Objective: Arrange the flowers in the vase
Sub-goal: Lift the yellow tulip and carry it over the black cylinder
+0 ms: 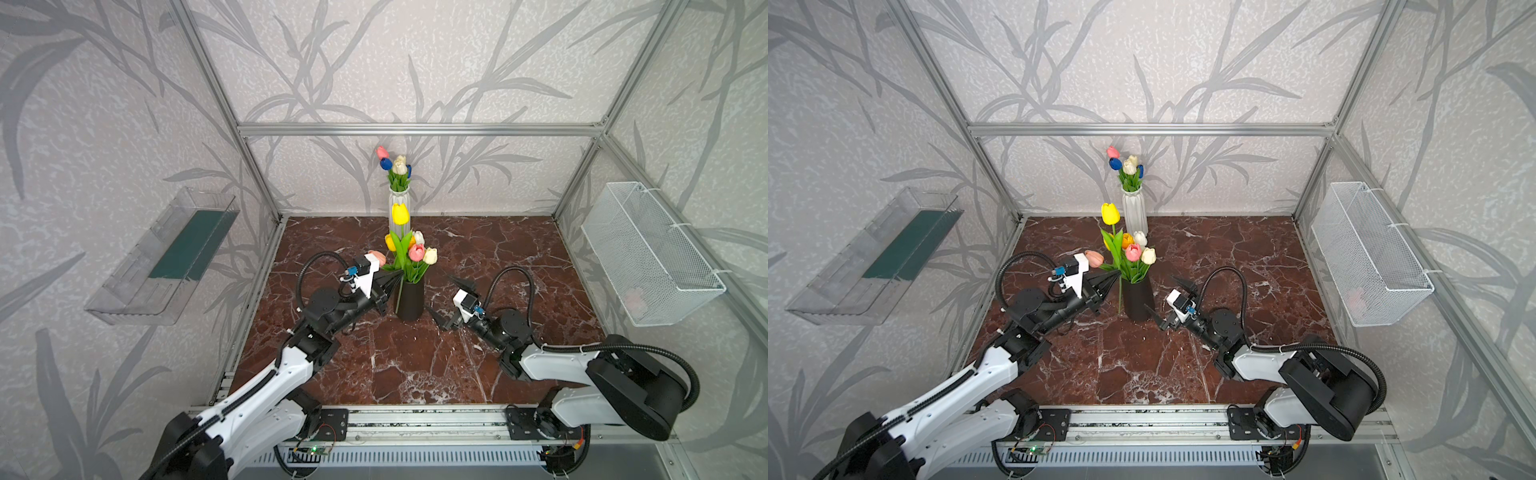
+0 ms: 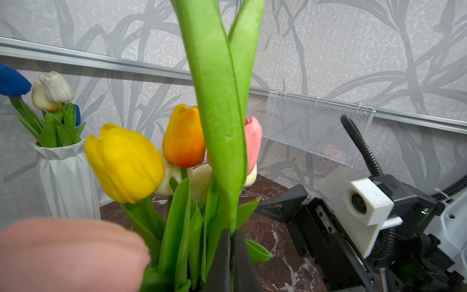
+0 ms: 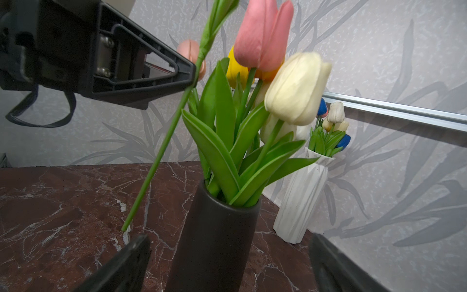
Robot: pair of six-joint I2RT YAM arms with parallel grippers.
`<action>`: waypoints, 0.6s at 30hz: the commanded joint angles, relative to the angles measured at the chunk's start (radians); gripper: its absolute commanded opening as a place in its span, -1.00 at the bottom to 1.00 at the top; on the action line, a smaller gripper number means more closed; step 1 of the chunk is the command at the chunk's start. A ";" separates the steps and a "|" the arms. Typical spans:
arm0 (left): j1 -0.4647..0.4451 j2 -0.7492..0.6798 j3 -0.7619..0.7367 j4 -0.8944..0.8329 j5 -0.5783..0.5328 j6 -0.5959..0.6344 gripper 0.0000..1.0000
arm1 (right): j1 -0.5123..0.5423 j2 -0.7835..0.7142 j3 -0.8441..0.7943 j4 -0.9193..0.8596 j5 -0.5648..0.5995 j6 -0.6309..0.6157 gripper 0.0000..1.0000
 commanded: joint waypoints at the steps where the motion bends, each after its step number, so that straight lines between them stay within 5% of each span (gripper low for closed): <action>1: -0.004 0.050 0.088 0.183 0.017 0.007 -1.00 | -0.003 -0.023 -0.004 0.041 -0.003 -0.008 0.96; 18: -0.002 0.185 0.172 0.263 -0.042 0.091 -1.00 | -0.003 -0.016 -0.009 0.041 -0.004 -0.009 0.96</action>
